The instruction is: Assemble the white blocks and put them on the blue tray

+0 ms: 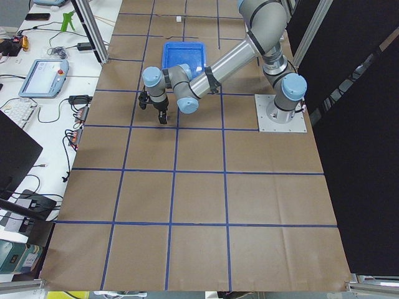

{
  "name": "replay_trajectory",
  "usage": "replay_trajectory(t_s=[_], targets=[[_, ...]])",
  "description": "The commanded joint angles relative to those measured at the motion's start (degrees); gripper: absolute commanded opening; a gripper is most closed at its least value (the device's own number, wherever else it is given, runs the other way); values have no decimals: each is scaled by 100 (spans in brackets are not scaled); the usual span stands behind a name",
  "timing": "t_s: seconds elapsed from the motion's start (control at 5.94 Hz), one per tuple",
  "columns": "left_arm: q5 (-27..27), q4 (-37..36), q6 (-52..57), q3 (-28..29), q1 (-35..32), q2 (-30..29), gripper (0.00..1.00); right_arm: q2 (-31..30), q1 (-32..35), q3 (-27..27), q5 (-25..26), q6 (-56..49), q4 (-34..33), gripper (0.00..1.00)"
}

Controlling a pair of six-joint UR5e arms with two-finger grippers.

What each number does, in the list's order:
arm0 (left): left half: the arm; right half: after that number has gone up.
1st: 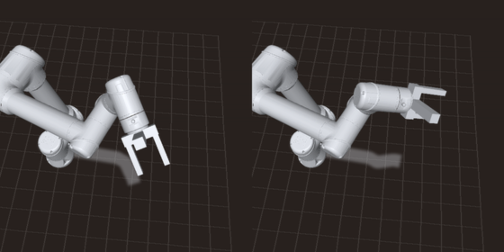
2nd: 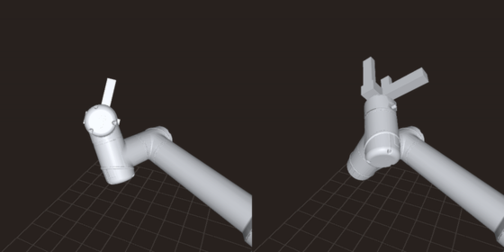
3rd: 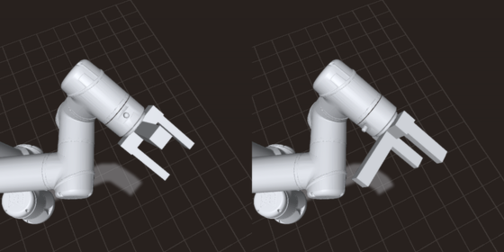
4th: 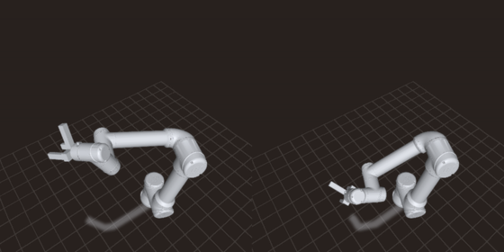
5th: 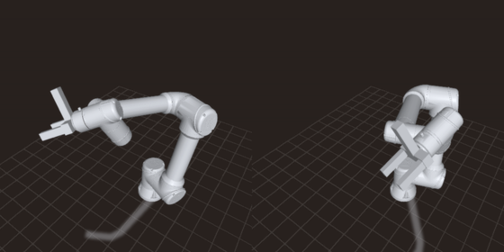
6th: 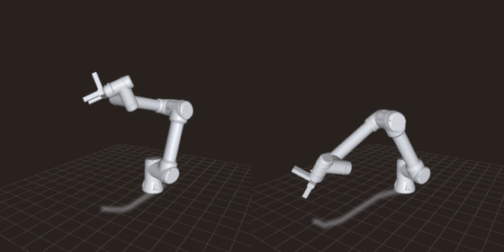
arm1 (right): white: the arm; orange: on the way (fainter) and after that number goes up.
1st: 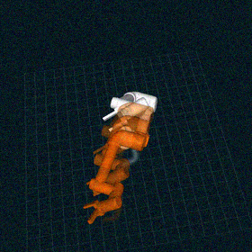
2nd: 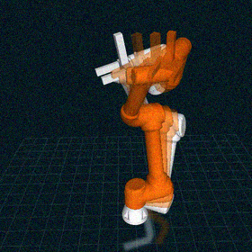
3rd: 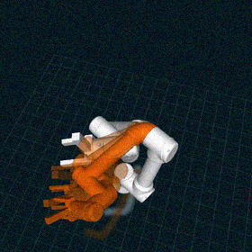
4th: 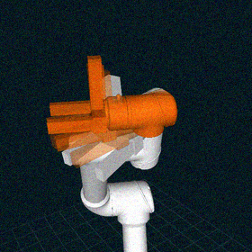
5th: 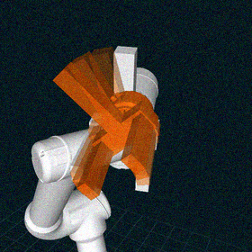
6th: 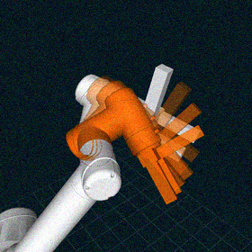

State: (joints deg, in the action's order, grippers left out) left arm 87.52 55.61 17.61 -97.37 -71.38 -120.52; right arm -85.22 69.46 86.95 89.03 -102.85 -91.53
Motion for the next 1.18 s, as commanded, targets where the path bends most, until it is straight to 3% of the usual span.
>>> replay_trajectory(t_s=[0.0,0.34,0.67,1.01], targets=[[-16,-77,76,25,-7,-25,33,529,-177,6,-798,-1479,-120,100],[-16,-94,233,77,-7,-7,13,1390,-791,15,-2122,-2051,-146,100],[-33,-60,1273,25,-662,535,12,2365,-1074,173,-3026,-2485,-984,100],[-42,10,3361,-28,-1594,1029,12,2930,-1154,226,-3199,-2816,-1216,100]])
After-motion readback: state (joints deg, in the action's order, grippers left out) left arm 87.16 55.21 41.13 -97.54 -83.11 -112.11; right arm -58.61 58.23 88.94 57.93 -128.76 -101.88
